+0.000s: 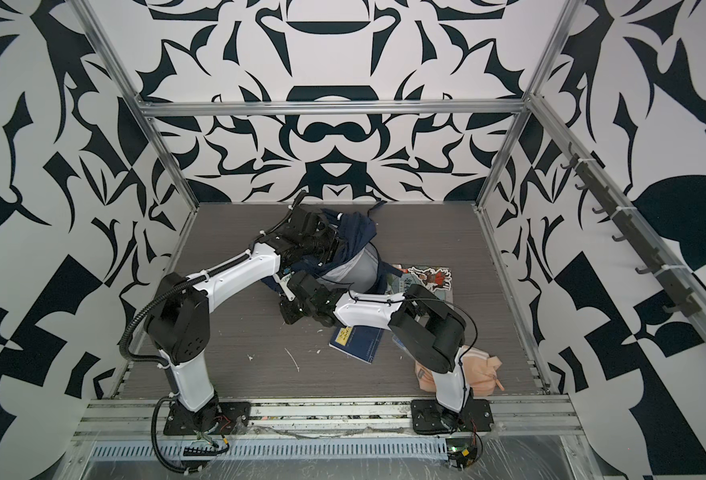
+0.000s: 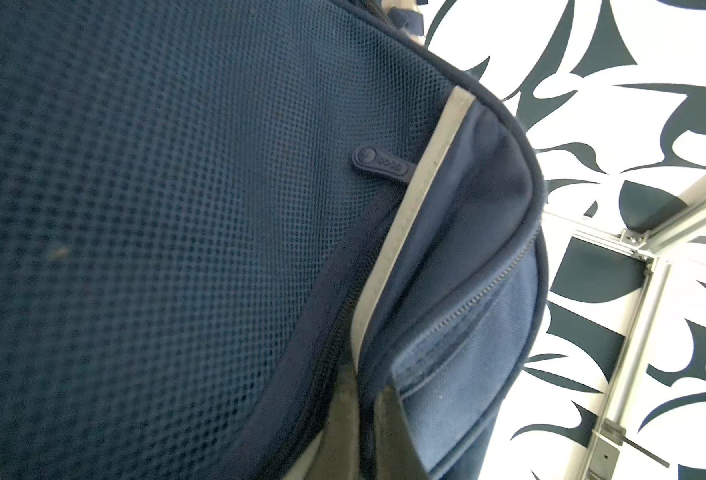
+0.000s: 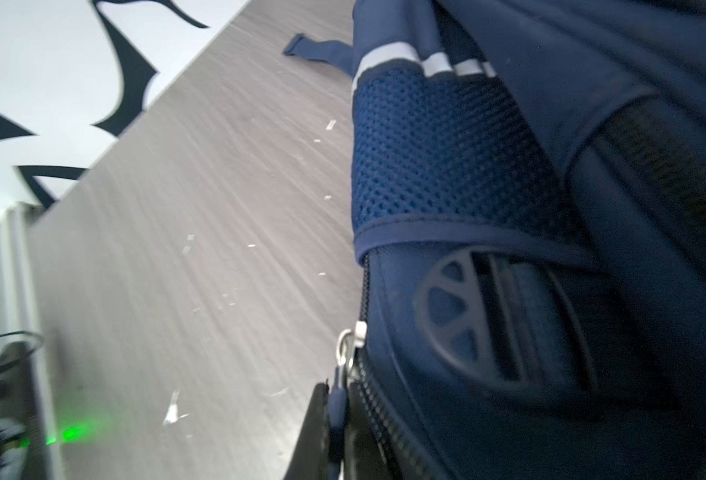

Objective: Pack the student bag

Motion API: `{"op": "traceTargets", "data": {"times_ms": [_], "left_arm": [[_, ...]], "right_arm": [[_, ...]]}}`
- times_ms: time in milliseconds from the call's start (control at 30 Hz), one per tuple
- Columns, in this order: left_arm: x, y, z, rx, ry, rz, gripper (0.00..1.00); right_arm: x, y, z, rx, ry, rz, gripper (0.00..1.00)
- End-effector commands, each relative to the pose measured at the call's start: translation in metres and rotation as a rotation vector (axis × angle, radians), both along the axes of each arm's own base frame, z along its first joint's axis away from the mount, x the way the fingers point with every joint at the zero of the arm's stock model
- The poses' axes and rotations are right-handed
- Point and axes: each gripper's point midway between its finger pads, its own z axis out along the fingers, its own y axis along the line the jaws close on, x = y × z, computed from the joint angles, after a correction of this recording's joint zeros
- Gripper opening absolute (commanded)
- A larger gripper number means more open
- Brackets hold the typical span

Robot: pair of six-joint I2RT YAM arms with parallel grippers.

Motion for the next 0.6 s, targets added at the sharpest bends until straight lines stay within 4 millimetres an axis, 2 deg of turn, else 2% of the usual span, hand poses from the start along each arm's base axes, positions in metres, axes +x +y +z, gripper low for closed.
{"op": "traceTargets", "data": {"times_ms": [0,67,167,233,367,567], "left_arm": [[0.012,0.003,0.085,-0.163,-0.201,-0.001,0.00],[0.016,0.011,0.084,-0.129,-0.225,-0.011,0.00],[0.025,0.019,0.082,-0.101,-0.279,-0.041,0.00],[0.036,0.025,0.079,-0.141,-0.330,-0.066,0.00],[0.050,0.052,0.064,-0.175,-0.387,-0.082,0.00],[0.045,0.084,0.063,-0.020,-0.452,-0.177,0.00]], "right_arm": [[-0.047,0.025,0.080,0.234,-0.038,0.199,0.22],[-0.054,0.007,0.085,0.217,-0.036,0.183,0.47],[-0.064,-0.022,0.096,0.207,-0.040,0.144,0.68],[-0.070,-0.041,0.101,0.196,-0.040,0.123,0.76],[-0.074,-0.082,0.116,0.165,-0.056,0.051,0.85],[-0.061,-0.161,0.122,0.136,-0.010,-0.186,0.87]]}}
